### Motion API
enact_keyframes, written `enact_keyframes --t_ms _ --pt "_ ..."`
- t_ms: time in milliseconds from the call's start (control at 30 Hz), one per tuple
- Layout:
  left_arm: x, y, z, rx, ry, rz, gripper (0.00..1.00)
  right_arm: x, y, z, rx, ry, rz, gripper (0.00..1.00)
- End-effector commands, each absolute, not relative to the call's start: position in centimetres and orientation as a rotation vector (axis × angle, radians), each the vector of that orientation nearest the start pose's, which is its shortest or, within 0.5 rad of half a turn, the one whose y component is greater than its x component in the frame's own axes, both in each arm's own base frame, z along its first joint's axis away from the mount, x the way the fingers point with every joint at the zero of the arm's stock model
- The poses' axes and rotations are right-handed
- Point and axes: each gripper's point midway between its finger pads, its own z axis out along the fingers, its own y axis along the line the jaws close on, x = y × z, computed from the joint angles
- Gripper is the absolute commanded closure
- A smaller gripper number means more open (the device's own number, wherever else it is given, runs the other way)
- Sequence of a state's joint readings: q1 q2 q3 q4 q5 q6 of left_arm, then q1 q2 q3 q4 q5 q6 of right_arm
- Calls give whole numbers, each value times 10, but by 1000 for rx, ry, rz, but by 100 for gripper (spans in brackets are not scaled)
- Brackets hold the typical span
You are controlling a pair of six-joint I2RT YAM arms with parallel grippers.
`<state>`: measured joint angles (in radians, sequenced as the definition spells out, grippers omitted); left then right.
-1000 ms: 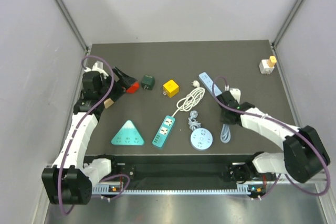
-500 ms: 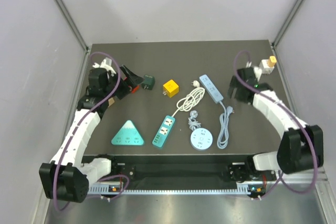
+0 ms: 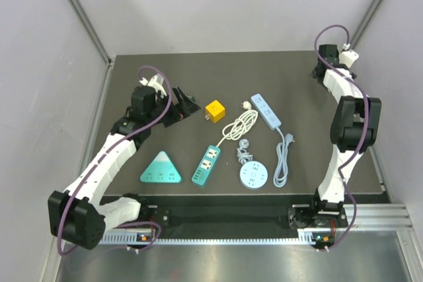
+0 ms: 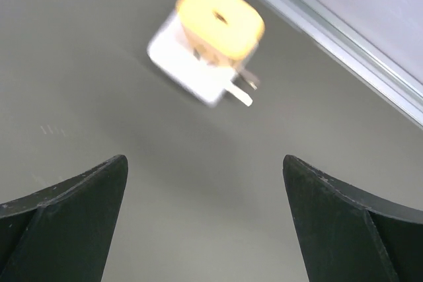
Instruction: Pull the plug off the socket
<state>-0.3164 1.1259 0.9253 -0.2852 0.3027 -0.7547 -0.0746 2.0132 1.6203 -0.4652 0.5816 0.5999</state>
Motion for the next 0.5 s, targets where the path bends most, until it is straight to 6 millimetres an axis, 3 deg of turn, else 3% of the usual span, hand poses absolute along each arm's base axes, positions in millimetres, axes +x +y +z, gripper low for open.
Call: enact_keyframes --t_ms 0,33,67,133,467 --pt "319 -186 239 -215 2092 -934 5 527 -134 136 1088 1928 -469 0" --pt "319 -187 241 -204 2089 -933 5 531 -136 122 1083 1955 -500 0" --pt "320 -186 241 -194 2091 -924 5 537 -142 132 1090 1918 -528 0" --pt "319 -188 242 -182 2100 -924 6 538 -148 121 1086 1934 -578 0" --pt "322 -196 240 -169 2104 -942 6 559 -166 109 1052 1920 -665 0"
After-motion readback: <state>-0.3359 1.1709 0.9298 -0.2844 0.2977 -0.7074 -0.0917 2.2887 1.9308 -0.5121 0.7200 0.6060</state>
